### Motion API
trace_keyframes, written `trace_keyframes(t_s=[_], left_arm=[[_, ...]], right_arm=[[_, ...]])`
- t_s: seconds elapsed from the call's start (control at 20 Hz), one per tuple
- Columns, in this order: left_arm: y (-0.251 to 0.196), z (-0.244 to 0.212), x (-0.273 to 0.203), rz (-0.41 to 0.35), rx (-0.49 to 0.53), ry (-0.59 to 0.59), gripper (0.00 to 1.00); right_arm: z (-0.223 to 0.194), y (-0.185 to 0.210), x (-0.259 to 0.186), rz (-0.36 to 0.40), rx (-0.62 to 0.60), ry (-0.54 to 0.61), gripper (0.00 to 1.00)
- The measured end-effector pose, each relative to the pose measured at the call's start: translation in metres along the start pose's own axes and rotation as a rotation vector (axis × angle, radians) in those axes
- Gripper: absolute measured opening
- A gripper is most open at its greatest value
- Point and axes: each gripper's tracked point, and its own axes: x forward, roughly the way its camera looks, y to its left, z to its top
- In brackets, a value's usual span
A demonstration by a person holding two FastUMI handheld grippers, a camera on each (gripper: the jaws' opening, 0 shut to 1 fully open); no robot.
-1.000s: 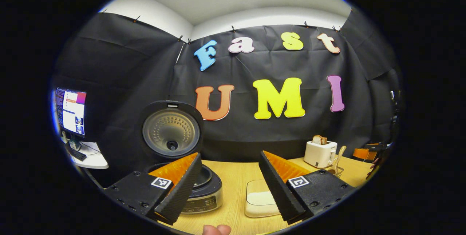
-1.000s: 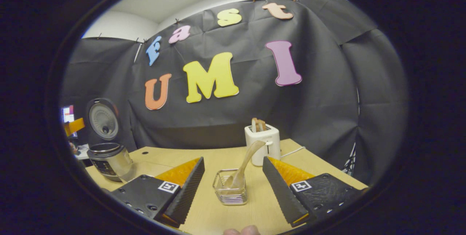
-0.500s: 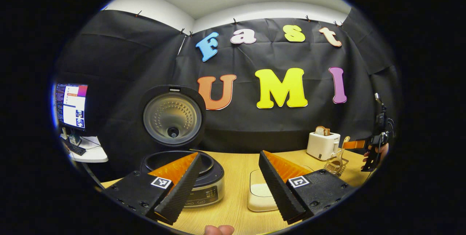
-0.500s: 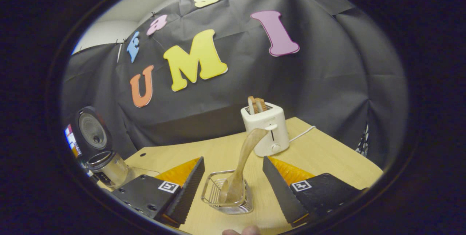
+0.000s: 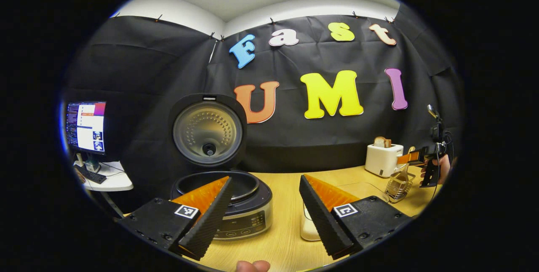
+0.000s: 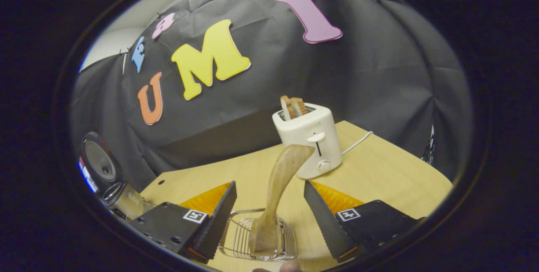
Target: Close the left gripper, press the button to open the rice cooker; take a wooden spoon from the chopstick holder with the right hand, scoop a spoonful of rice and pour it into the rice cooker, then put the wooden spoon back into the chopstick holder.
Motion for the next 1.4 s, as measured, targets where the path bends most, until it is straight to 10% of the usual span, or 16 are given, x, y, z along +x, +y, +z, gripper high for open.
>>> trace_keyframes(t_s=[0.15,0.25,0.45,0.65,1.4], left_arm=[[0.006,-0.004,0.000,0.016,-0.006,0.010,1.00],[0.014,-0.009,0.001,0.037,-0.012,0.021,1.00],[0.021,-0.017,0.003,0.052,-0.045,0.047,1.00],[0.023,-0.019,0.002,0.051,-0.045,0.050,1.00],[0.020,-0.020,-0.002,0.020,-0.037,0.056,1.00]], right_arm=[[0.000,0.000,0.008,-0.003,-0.004,0.003,0.94],[-0.002,-0.005,0.012,-0.012,0.014,0.009,0.68],[0.000,-0.010,0.014,-0.015,0.066,0.013,0.63],[-0.002,-0.008,0.017,-0.008,0.068,0.026,0.15],[0.054,0.025,-0.030,-0.039,-0.126,-0.163,0.02]])
